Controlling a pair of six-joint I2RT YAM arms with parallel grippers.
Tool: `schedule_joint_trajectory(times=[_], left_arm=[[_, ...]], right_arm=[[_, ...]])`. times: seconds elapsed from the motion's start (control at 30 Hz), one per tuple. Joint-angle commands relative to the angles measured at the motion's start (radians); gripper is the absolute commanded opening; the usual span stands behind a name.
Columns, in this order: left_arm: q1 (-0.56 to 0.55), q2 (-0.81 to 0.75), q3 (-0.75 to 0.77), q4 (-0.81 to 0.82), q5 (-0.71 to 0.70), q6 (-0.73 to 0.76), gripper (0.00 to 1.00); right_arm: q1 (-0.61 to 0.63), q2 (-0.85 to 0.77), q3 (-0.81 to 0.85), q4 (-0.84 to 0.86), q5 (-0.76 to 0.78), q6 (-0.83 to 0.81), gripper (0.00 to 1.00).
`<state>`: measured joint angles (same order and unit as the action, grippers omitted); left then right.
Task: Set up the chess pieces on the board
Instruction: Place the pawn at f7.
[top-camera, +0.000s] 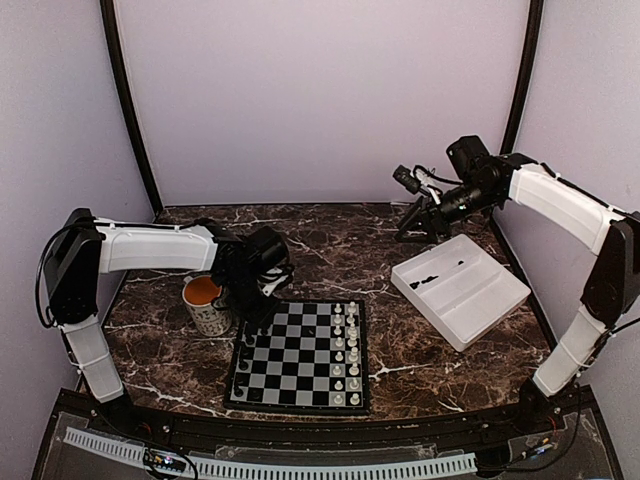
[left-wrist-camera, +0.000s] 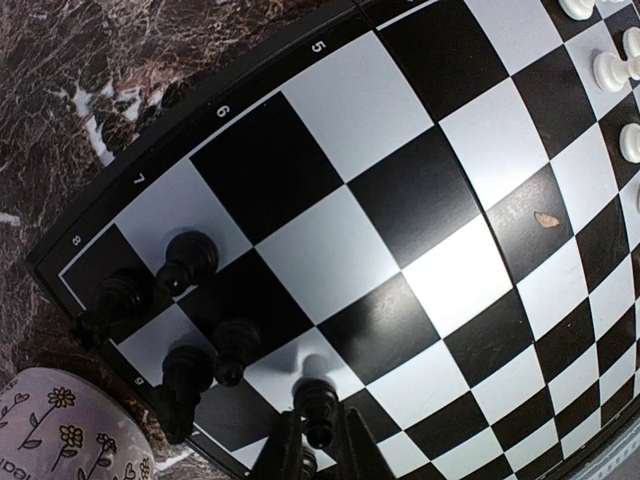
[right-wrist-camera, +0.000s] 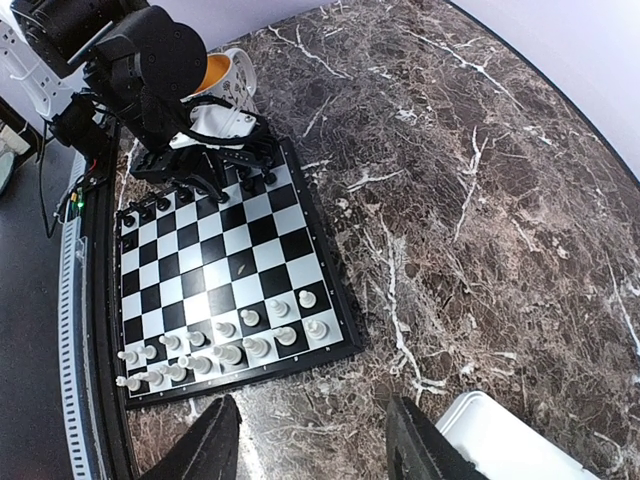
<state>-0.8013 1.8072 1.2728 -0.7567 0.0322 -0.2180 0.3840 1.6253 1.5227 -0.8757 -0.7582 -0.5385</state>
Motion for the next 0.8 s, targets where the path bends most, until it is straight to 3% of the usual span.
schedule_joint_trajectory(times=[0.0,0.4,0.77], left_arm=[[0.0,-0.012,0.017,-0.013,-0.005,-0.014,0.17],[-0.01,-0.11,0.109,-0.052,-0.006,-0.028,0.21],[-0.012,-0.17,0.233,0.249,0.131,0.084,0.24]], right_arm=[[0.004,-0.021,-0.013,0.02,0.003,-0.003,0.51],[-0.044,-0.037,-0.017,0.0,0.076,-0.032,0.51],[-0.084,0.113,0.047,-0.13,0.443,-0.165,0.39]])
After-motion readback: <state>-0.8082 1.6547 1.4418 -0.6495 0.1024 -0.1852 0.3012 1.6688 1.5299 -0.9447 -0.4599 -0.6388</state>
